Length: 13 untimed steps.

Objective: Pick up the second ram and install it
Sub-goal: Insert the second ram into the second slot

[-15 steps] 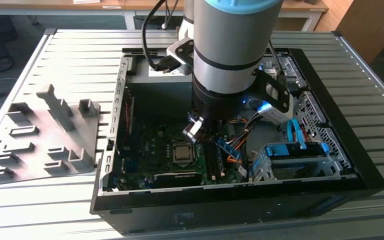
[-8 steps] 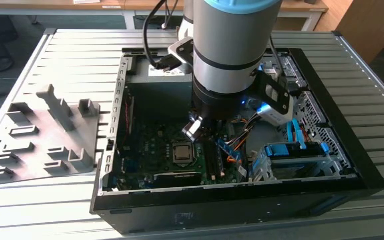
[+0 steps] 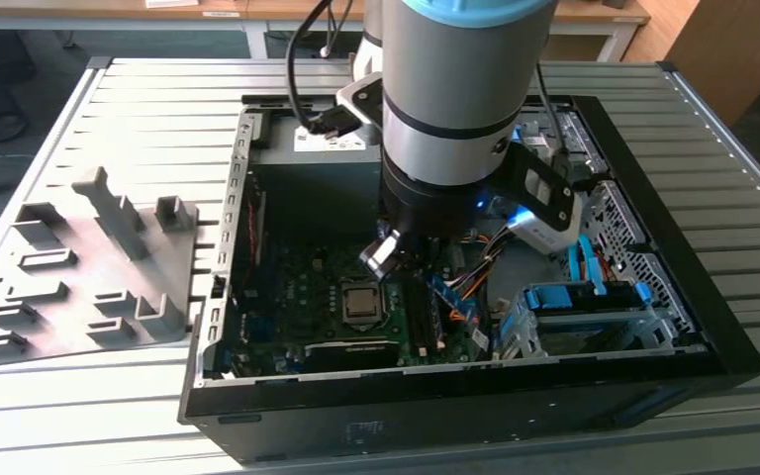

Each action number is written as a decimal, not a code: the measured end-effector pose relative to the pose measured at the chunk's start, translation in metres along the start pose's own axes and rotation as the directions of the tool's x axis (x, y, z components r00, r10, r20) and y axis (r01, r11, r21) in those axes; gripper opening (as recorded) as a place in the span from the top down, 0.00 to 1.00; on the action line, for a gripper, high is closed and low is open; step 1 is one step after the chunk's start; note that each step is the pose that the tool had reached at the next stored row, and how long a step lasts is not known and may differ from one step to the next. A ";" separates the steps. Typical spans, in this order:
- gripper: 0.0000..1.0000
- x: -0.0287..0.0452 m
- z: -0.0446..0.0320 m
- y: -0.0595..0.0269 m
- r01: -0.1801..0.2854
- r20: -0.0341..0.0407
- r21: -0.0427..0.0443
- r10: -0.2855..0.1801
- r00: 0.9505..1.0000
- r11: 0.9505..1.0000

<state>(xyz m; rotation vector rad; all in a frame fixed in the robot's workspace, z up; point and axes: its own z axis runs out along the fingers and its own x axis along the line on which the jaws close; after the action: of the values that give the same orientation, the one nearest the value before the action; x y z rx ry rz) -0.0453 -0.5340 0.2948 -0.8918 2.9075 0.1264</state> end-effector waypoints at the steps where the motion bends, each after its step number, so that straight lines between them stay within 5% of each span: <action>1: 0.86 0.0000 0.0000 0.0000 -0.005 0.000 0.001 0.005 1.000 1.000; 13: 0.86 0.0000 0.0001 0.0000 -0.066 0.004 0.008 0.066 0.998 0.998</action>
<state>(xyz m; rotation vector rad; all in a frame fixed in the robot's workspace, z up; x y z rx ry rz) -0.0453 -0.5340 0.2946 -0.7934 2.9334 0.1211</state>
